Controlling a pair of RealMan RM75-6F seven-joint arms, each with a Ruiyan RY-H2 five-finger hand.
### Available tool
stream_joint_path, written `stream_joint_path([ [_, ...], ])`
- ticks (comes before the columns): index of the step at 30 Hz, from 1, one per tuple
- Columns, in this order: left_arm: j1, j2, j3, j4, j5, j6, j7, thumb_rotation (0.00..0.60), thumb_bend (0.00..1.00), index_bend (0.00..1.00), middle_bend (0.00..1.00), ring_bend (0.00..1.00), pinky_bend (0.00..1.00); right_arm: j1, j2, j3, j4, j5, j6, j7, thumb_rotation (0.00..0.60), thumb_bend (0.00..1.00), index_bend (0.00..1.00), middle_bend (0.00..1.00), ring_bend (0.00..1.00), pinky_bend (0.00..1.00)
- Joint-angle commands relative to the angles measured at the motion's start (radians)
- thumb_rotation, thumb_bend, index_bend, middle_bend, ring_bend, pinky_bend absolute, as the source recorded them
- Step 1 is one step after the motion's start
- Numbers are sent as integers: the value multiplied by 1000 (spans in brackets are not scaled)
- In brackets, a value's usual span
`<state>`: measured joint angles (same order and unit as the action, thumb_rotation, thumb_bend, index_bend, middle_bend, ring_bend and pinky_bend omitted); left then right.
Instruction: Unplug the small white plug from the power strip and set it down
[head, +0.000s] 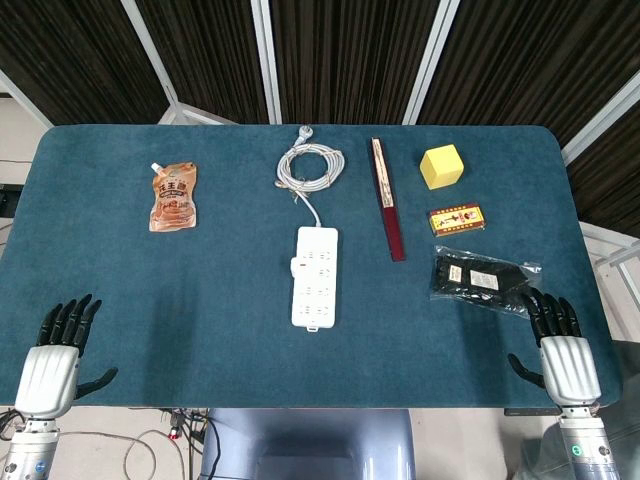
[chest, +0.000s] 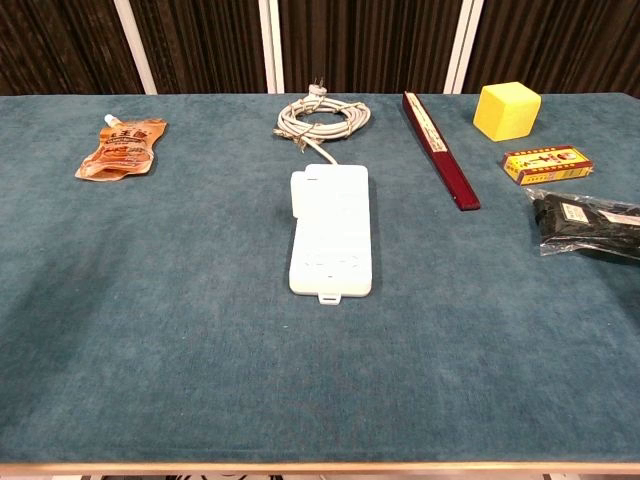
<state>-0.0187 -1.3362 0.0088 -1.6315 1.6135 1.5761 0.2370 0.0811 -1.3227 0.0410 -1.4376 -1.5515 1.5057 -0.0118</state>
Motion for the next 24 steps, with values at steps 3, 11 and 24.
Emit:
stream_joint_path([
  [3,-1,1,0,0,-1,-1,0,600,0,0,0,0,47,0,1,0,-1,-1,1,1,600,296,0,0,0,0],
  [11,-3,3,0,-9,2,-3,-4,600,0,0,0,0,47,1,5,-7,-7,-11,0,5,600,296,0,0,0,0],
  [24,-8,7,0,-14,-9,-19,-3,600,0,0,0,0,47,12,8,-5,-19,-43,12,25,600,296,0,0,0,0],
])
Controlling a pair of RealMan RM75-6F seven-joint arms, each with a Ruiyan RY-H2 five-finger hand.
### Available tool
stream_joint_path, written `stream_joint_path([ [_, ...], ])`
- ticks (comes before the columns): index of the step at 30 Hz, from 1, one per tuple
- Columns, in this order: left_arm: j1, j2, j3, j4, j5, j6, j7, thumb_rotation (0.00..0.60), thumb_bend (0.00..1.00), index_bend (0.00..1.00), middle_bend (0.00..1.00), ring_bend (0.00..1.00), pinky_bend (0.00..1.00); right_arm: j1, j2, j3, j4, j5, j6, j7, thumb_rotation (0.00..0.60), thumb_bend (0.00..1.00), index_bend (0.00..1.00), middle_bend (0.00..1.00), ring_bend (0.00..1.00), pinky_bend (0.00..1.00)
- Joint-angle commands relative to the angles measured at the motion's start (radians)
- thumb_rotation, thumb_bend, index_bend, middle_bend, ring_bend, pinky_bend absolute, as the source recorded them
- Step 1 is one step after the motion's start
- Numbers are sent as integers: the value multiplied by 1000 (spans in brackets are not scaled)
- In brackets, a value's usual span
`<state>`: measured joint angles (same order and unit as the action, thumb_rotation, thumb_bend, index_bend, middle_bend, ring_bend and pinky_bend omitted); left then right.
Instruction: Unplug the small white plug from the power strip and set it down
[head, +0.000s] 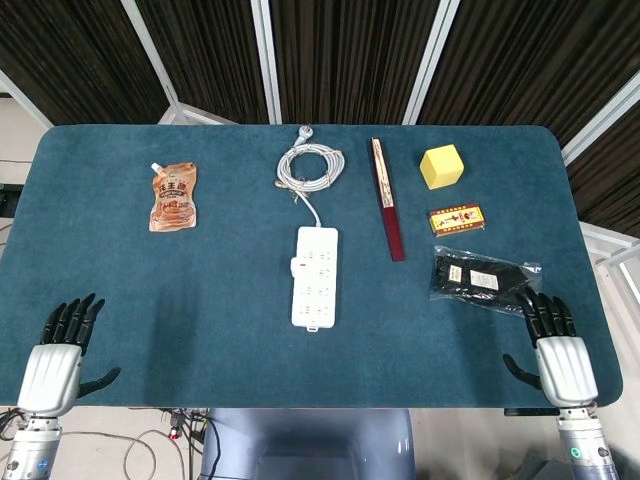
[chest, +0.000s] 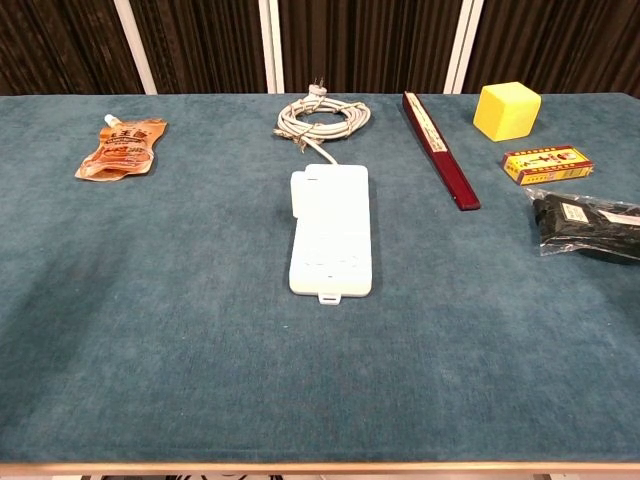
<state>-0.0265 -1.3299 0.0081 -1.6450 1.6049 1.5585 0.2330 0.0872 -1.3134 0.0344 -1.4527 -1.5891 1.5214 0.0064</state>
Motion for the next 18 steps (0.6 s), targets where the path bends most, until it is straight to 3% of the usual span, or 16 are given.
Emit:
stream_joint_path([
  [1,-1,1,0,-2,-1,-3,1,600,0,0,0,0,47,13,-2,3,-9,-10,-9,12,600,301,0,0,0,0],
  [7,-7,-2,-3,-1,-12,-17,13,600,0,0,0,0,47,93,-11,17,-76,-75,-74,-64,600,380,0,21,0,4],
  [18,-75,2,-59,-63,-55,-99,46,600,0,3,0,0,52,228,-109,41,-200,-70,-280,-328,600,390,7,76,16,44],
])
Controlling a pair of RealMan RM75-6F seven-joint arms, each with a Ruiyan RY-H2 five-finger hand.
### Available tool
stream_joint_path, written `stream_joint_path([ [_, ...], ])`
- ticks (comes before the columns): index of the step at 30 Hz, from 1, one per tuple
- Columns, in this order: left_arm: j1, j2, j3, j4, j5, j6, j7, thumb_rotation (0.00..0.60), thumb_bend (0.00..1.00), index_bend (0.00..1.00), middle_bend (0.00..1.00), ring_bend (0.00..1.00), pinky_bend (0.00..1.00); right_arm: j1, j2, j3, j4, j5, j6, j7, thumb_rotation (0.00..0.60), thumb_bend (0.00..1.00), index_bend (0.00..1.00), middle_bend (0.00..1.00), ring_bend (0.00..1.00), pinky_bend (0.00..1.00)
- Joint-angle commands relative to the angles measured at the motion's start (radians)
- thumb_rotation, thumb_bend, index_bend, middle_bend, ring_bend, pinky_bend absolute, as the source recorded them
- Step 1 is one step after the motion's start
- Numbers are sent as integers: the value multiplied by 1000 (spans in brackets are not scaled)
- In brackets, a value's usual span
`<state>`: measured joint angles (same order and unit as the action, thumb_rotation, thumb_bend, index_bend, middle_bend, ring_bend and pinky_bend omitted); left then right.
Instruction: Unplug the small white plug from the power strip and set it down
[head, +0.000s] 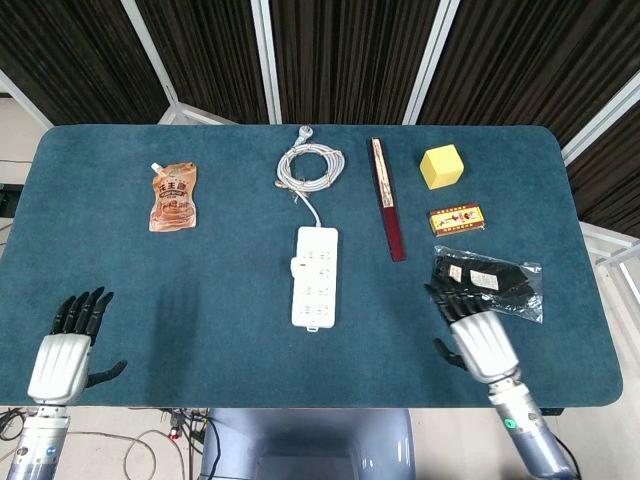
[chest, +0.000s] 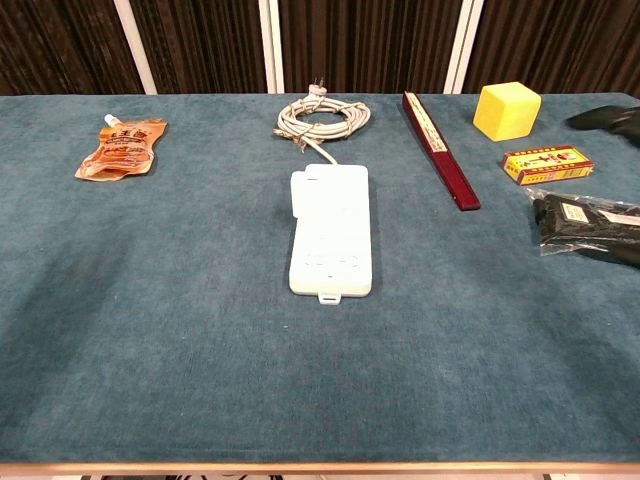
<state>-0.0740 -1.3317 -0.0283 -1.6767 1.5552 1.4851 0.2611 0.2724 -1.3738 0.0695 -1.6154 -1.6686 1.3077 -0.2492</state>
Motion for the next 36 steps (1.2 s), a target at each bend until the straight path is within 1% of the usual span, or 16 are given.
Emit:
stream_joint_path([
  [1,-43,7,-35,-51,-10,-41,29,600,0,6,0,0,52,51,-67,7,-45,18,-85,-97,600,390,7,76,16,44],
  [5,-112,18,-89,-131,-49,-119,83,600,0,13,0,0,53,79,-131,11,-61,47,-135,-175,600,391,22,90,26,44],
  [10,-196,11,-164,-203,-153,-217,146,600,0,18,0,0,60,111,-201,20,-65,80,-180,-237,600,392,37,105,36,54],
  [14,-269,-9,-226,-228,-238,-279,209,600,0,29,0,0,61,133,-252,21,-53,113,-217,-271,600,393,51,113,39,55],
  [18,-341,-36,-271,-231,-313,-328,278,600,0,49,4,0,63,149,-297,18,-30,135,-240,-294,600,401,65,122,43,54],
  [23,-427,-74,-311,-212,-402,-375,366,600,0,65,14,0,63,165,-353,12,18,171,-270,-302,600,407,79,130,46,54],
  [28,-502,-114,-337,-186,-495,-406,432,600,0,69,23,0,63,178,-390,12,61,193,-286,-298,600,407,83,131,47,55],
  [36,-604,-187,-355,-132,-622,-409,519,600,0,86,38,1,63,204,-435,25,117,220,-304,-277,600,407,83,131,47,55],
])
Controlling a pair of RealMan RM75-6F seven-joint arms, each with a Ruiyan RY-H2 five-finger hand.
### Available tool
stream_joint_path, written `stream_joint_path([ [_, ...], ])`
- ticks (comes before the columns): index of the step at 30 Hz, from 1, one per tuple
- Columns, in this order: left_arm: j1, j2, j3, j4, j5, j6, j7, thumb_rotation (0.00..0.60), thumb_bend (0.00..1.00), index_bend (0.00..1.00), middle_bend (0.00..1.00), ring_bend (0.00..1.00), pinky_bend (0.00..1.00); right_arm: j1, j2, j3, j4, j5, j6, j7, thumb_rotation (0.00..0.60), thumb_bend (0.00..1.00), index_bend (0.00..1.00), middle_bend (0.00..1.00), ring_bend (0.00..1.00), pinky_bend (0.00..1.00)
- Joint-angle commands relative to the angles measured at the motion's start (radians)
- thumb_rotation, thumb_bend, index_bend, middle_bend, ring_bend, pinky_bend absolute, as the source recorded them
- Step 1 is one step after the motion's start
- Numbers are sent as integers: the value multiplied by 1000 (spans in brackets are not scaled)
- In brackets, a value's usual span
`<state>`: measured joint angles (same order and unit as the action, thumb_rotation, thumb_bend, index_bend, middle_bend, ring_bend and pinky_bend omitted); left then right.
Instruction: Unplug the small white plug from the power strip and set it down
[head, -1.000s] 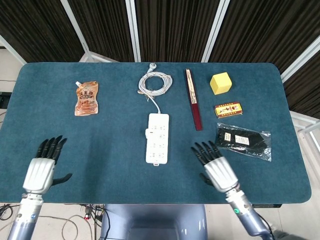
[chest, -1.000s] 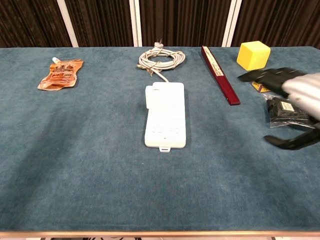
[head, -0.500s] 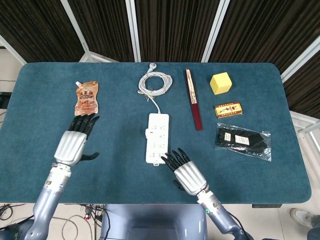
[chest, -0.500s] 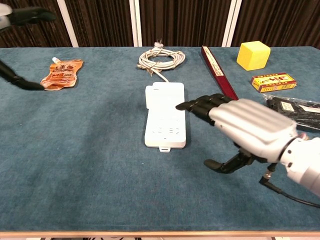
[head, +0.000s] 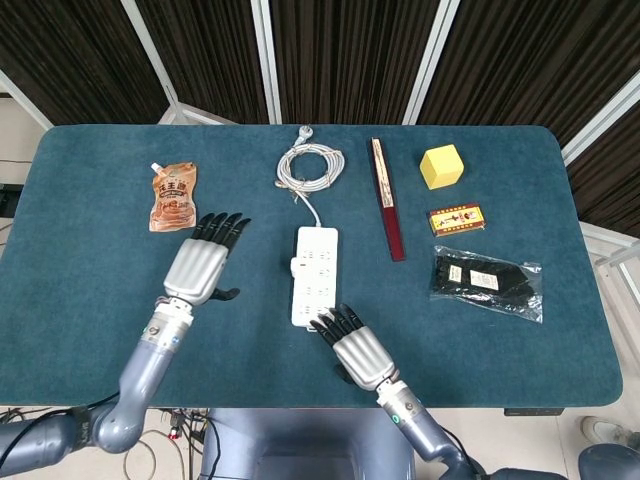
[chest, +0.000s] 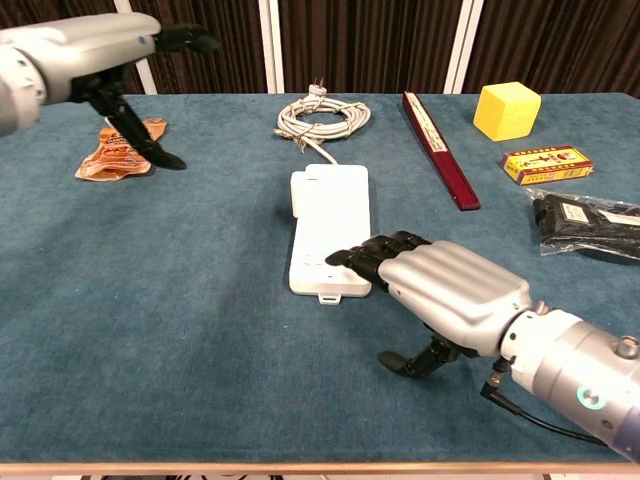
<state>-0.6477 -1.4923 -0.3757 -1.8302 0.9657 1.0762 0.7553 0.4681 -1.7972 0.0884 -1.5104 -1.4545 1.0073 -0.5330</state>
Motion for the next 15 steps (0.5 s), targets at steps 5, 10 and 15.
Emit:
stream_joint_path([
  [5,-87,-72,-9,63,-99,5,60,600,0,92,39,2,64,29,-38,17,46,16,-13,20,600,407,84,131,47,55],
  [10,-138,-118,-1,101,-150,17,82,600,0,107,55,4,72,43,-57,19,84,40,-28,38,600,407,87,131,47,55],
  [15,-189,-165,7,151,-179,26,94,600,3,132,112,11,89,48,-74,0,122,36,-25,69,600,408,122,144,52,54],
])
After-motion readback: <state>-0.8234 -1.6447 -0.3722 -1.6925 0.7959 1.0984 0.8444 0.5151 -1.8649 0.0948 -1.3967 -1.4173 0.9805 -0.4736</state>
